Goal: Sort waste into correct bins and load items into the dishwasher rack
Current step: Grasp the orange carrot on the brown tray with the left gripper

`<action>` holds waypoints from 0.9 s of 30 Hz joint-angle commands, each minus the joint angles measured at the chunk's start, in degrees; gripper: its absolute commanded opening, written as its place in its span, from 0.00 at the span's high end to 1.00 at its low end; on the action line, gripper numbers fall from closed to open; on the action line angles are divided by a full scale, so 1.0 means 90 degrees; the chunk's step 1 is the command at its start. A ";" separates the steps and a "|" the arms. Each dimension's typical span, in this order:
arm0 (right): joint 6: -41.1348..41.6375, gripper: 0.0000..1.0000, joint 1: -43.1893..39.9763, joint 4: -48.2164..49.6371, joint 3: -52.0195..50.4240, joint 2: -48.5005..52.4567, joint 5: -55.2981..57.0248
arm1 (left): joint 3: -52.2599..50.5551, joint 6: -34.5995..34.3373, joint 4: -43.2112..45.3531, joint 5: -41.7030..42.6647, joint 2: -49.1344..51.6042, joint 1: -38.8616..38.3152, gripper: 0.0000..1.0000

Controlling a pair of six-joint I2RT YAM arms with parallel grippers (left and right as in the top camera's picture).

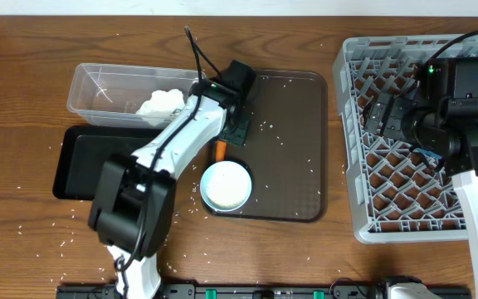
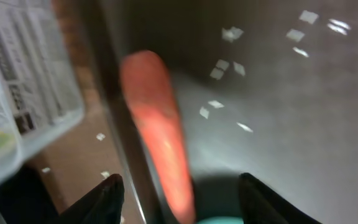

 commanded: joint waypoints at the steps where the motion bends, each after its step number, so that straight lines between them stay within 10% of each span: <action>1: 0.0063 0.01 -0.0087 -0.0017 0.0044 -0.0034 -0.0049 | -0.0034 -0.0333 0.0124 -0.0505 0.0355 0.0034 0.41; 11: 0.0061 0.01 -0.0087 0.0002 0.0044 -0.0034 -0.0046 | -0.0034 -0.0335 0.0362 0.0214 0.0865 0.0027 0.43; 27: 0.0061 0.01 -0.0087 -0.0002 0.0044 -0.0034 -0.0046 | -0.0034 -0.0306 0.0772 0.1212 0.0860 0.0022 0.75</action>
